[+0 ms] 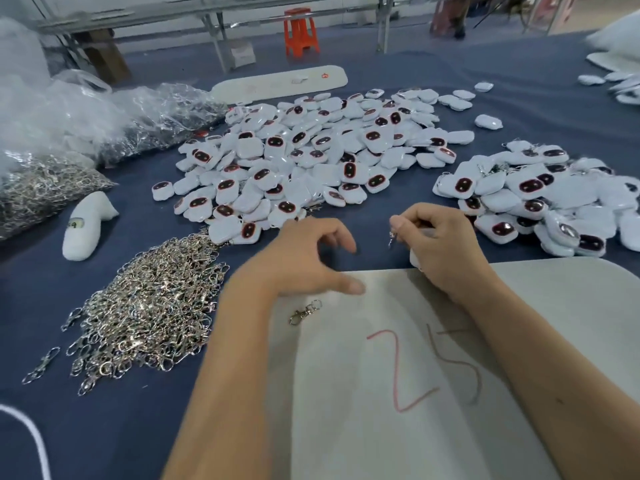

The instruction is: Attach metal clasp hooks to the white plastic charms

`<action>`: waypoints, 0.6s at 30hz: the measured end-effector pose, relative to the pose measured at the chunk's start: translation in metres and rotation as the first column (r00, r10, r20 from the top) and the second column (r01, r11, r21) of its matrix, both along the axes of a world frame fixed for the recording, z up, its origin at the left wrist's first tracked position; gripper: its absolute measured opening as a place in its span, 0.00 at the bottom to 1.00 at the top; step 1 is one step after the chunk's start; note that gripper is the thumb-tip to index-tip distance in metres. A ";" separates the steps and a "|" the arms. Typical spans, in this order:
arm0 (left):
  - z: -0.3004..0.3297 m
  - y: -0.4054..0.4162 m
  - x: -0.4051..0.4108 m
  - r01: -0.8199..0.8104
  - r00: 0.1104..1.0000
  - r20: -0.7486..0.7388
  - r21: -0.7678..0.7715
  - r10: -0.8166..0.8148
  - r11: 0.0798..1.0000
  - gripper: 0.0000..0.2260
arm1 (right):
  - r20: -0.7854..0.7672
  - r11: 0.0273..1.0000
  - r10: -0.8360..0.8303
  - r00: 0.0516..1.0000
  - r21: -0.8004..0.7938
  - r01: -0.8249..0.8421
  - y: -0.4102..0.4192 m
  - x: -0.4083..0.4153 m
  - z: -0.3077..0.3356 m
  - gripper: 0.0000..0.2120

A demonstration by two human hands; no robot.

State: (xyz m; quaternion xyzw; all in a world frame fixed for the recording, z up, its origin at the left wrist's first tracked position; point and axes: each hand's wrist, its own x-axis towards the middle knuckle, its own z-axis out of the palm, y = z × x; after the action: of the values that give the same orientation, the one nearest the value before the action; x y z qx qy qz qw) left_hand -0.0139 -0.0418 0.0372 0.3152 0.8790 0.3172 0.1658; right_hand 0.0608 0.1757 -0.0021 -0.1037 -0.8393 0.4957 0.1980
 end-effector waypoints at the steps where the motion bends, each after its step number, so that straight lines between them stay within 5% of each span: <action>1: 0.006 -0.012 -0.004 0.025 0.997 0.069 -0.102 -0.018 0.994 0.24 | 0.011 0.998 0.009 1.000 0.055 -0.009 -0.003 -0.001 -0.001 0.13; 4: 0.014 -0.036 -0.007 0.046 0.991 0.136 -0.328 -0.001 0.944 0.34 | -0.044 0.975 0.051 0.998 0.217 -0.041 -0.020 -0.002 -0.001 0.11; 7: 0.011 -0.037 -0.001 0.023 0.996 0.088 -0.385 0.012 0.923 0.36 | -0.070 0.959 0.143 0.987 0.256 -0.121 -0.042 -0.007 0.000 0.11; 12: 0.007 -0.055 -0.004 -0.161 0.984 0.043 -0.217 0.174 0.963 0.17 | 0.092 0.925 0.224 0.970 0.293 -0.242 -0.065 -0.020 0.005 0.11; 18: 0.015 -0.092 -0.022 -0.653 0.756 -0.234 -0.321 0.611 0.686 0.10 | 0.233 0.869 0.214 0.949 0.398 -0.294 -0.072 -0.025 0.010 0.06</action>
State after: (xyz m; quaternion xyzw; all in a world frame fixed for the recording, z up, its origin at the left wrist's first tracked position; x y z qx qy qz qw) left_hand -0.0363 -0.1342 0.0517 -0.0294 0.9852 0.1589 0.0566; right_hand 0.0360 0.1037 0.0084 0.0093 -0.9481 0.3096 0.0714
